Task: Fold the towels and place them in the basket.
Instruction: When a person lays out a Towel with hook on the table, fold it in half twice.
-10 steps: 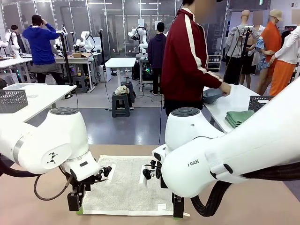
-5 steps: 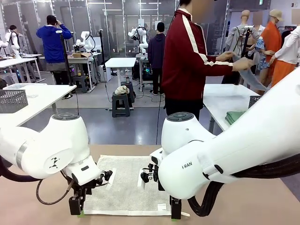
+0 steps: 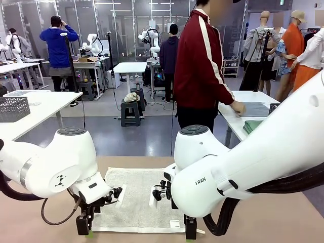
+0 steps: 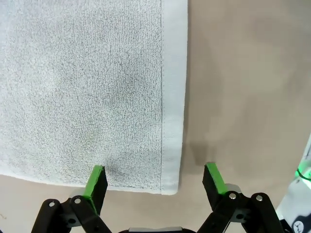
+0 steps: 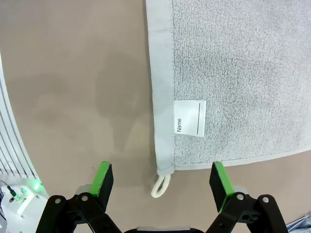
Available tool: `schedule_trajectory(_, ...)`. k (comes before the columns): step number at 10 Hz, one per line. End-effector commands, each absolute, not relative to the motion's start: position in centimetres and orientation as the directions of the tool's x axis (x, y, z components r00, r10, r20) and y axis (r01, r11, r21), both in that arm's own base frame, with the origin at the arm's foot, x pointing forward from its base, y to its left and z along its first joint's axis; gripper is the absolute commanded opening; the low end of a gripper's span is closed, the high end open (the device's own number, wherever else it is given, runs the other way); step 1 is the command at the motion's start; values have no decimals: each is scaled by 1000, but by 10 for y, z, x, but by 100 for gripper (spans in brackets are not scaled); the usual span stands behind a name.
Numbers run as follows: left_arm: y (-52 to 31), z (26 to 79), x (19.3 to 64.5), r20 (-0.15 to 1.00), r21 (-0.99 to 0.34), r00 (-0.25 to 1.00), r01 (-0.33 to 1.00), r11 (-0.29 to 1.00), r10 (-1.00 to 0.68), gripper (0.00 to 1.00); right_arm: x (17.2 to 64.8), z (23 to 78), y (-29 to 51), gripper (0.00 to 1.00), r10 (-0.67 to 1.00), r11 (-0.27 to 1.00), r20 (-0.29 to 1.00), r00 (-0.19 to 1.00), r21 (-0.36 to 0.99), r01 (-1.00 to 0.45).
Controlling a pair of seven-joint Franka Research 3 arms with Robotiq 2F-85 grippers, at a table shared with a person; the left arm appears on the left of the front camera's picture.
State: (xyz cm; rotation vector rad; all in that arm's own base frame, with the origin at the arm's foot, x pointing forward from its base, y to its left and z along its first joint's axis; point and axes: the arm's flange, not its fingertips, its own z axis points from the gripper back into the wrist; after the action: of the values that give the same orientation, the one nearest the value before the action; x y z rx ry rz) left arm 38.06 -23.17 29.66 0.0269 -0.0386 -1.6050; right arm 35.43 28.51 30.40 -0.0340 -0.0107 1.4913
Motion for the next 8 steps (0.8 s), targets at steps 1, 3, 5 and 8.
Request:
schedule_trajectory(1,-224,290,382,55,32,-58,998,-56,-997,100,360,300,283,100,999,42,-8,42,-40,-998)
schedule_trajectory(3,-223,290,383,60,25,-60,998,-59,-996,100,360,298,282,100,999,39,0,39,-33,-999)
schedule_trajectory(5,-221,290,384,61,20,-61,998,-60,-996,100,361,297,280,100,999,33,4,33,-25,-999)
schedule_trajectory(8,-221,292,385,49,21,-57,998,-56,-997,80,362,296,279,81,1000,21,14,21,-19,-1000)
